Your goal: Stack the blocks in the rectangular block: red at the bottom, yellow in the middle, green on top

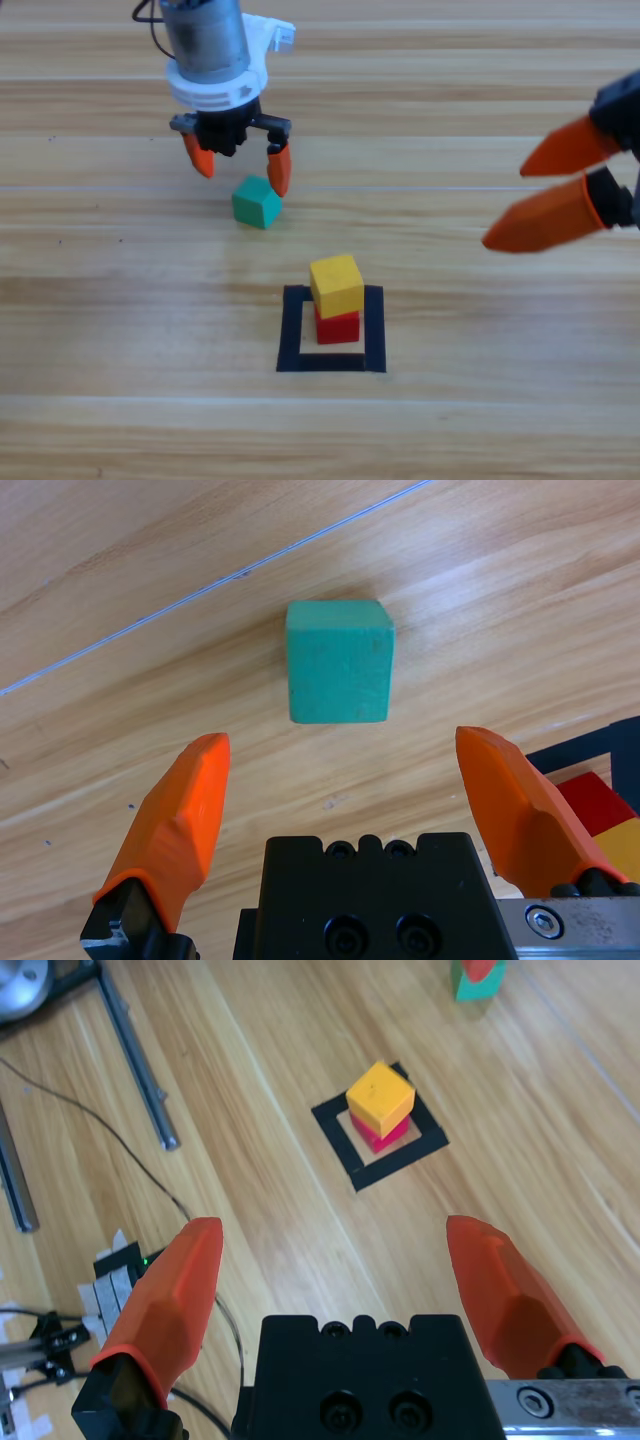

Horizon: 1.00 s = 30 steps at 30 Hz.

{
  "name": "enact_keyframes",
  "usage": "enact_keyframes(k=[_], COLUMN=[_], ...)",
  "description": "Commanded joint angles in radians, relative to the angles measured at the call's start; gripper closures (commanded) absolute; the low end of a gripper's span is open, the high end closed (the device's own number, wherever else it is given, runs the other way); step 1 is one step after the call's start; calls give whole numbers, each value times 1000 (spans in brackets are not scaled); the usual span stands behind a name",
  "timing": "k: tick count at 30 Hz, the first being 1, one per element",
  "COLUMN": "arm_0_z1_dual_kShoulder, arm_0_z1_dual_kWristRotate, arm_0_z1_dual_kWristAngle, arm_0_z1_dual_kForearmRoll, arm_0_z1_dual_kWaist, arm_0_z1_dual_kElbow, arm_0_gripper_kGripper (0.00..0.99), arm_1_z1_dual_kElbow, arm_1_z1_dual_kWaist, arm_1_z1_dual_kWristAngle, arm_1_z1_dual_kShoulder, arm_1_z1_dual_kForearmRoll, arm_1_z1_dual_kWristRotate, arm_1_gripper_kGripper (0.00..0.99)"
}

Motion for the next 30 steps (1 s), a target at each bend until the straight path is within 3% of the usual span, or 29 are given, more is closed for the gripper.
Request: enact_keyframes(k=[1,11,19,30], arm_0_z1_dual_kShoulder=[81,145,160,194], arm_0_z1_dual_kWristRotate=[-36,-45,-45,-39], arm_0_z1_dual_kWristAngle=[24,74,74,76], arm_0_z1_dual_kForearmRoll=[4,4,4,4], arm_0_z1_dual_kWaist=[-28,-28,-33,-37], arm_0_z1_dual_kElbow=[-29,-58,-76,-96], arm_0_gripper_kGripper=[27,34,8,53], arm_1_z1_dual_kElbow=[1,22,27,30], arm_1_z1_dual_kWaist=[-30,-30,-30,-30], arm_1_z1_dual_kWristAngle=[43,116,128,128], arm_1_z1_dual_kShoulder=[70,17,13,2], arm_1_z1_dual_kForearmRoll=[25,25,25,25], arm_1_z1_dual_kWristRotate=[-41,-62,-64,-64], arm_1_gripper_kGripper=[4,5,5,5])
